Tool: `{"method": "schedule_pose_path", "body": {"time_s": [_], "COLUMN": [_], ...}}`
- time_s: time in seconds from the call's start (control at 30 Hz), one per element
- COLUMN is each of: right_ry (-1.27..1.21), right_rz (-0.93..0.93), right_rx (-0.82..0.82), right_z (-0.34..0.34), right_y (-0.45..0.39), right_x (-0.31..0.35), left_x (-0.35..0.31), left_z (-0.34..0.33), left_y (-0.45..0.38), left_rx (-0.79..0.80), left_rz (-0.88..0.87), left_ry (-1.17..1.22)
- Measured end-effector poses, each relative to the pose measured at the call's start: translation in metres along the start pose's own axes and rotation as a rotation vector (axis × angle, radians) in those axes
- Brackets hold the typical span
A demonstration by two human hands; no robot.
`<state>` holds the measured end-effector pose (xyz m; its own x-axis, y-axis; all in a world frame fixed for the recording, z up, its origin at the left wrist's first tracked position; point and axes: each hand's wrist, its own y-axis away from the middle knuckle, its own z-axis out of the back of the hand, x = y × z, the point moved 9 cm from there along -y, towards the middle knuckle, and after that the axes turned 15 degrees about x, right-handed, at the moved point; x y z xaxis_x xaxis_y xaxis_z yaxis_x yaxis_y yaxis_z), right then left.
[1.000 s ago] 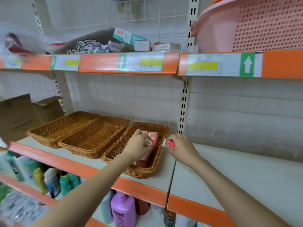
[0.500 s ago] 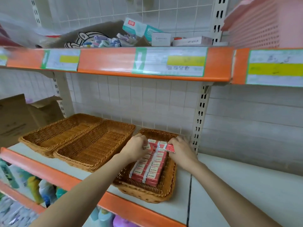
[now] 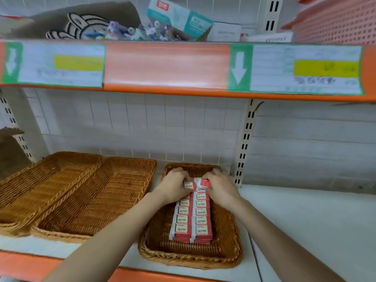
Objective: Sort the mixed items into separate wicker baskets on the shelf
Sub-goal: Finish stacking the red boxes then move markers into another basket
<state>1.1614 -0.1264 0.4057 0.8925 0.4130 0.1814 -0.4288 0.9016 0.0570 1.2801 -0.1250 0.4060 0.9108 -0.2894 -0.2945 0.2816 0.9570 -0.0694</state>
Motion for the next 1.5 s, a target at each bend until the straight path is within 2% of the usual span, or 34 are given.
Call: {"method": "schedule_pose_path", "body": {"time_s": [0.23, 0.7, 1.23, 1.5], "right_ry": [-0.011, -0.023, -0.127, -0.063], "right_rz": [0.047, 0.070, 0.117, 0.064], "right_rx": [-0.005, -0.038, -0.067, 0.014], "right_z": [-0.008, -0.013, -0.011, -0.018], "right_y": [-0.005, -0.006, -0.001, -0.004], "right_x": [0.007, 0.004, 0.005, 0.005], "left_x": [0.002, 0.009, 0.009, 0.008], "left_z": [-0.004, -0.007, -0.008, -0.007], "left_y": [0.002, 0.005, 0.005, 0.007], "left_rx": [-0.017, -0.007, 0.015, 0.008], "left_rz": [-0.044, 0.055, 0.075, 0.079], "left_ry": [0.042, -0.022, -0.042, -0.033]}}
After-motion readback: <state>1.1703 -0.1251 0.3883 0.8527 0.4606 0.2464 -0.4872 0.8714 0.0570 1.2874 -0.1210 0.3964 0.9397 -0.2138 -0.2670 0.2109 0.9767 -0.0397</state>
